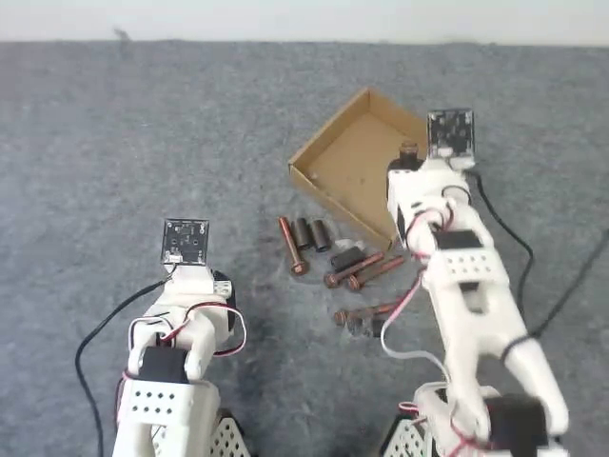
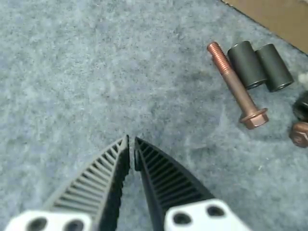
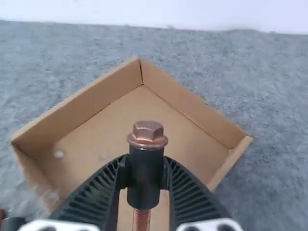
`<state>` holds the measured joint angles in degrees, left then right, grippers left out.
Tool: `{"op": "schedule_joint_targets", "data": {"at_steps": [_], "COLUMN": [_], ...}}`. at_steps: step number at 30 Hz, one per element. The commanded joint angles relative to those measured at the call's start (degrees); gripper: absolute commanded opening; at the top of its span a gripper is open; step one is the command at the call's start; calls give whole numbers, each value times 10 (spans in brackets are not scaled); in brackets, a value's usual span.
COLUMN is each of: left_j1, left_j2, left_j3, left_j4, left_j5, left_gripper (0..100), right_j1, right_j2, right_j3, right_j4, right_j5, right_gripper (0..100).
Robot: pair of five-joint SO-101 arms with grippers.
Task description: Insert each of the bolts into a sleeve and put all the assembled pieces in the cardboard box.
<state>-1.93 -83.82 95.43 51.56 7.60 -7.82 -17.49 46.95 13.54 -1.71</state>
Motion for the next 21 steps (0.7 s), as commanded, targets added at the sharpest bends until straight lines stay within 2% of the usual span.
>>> {"op": "schedule_joint_targets", "data": {"at_steps": [1, 9, 15, 21], "left_j1": [-4, -4, -4, -4], "left_j2": [-10, -10, -10, -10], "left_j3": [-13, -13, 4, 5], "left_j4": [-12, -12, -56, -58], "left_j5": [-5, -5, -5, -5], "left_gripper": [12, 12, 12, 12], "right_j1": [16, 20, 21, 16], "right_j2": [50, 189, 284, 341], "right_j3": [-96, -212, -331, -421], "right_j4": [1, 17, 135, 232], "right_j5": [-7, -8, -57, -58], "right_gripper": [6, 6, 9, 11]}}
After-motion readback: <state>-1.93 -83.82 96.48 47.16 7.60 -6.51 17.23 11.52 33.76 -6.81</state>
